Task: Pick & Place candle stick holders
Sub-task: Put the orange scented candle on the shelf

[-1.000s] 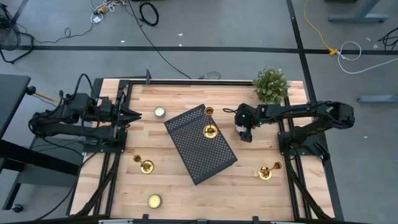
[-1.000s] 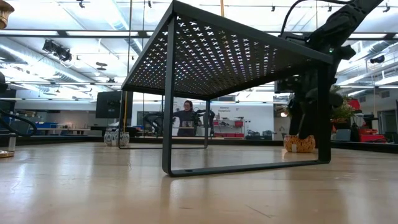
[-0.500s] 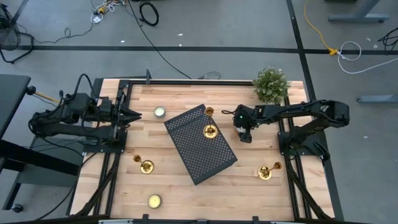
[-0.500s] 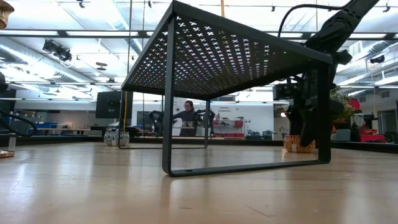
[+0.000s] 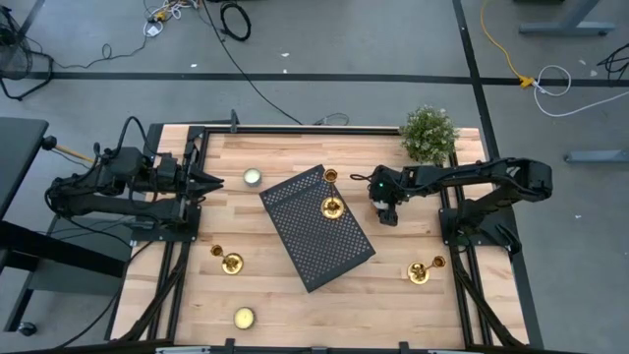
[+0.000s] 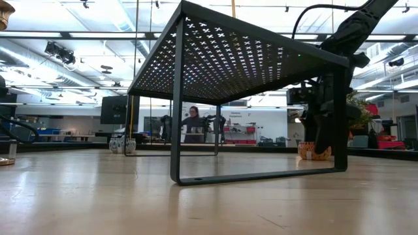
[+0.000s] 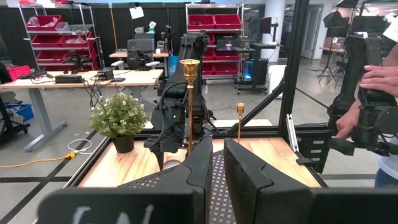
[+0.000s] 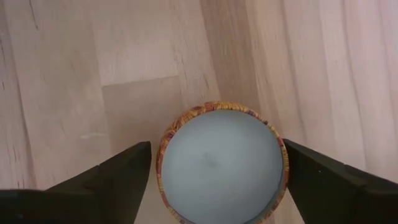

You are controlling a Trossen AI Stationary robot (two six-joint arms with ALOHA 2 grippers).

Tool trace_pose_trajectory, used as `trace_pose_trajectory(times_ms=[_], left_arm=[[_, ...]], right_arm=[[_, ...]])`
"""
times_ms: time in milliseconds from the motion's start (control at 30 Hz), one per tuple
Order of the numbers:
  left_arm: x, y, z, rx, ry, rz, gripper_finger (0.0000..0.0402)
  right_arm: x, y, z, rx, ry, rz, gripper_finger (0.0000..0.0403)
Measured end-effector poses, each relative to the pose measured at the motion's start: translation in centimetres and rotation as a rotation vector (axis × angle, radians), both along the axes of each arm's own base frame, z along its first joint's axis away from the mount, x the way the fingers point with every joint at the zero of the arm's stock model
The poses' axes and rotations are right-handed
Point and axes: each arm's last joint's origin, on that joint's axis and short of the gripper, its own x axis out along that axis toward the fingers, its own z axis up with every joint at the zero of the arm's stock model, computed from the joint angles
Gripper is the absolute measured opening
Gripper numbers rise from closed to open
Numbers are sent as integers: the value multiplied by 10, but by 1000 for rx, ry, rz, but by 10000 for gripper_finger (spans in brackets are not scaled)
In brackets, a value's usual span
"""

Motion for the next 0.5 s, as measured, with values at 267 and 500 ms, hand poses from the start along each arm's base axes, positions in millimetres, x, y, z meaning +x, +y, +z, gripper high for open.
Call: trace_pose_trajectory(times_ms=[267, 500], left_arm=[[0, 0, 0, 0, 0, 0, 46], [0, 0, 0, 0, 0, 0, 46]], right_arm=[[0, 0, 0, -1, -2, 0, 307], [0, 0, 0, -1, -3, 0, 313]])
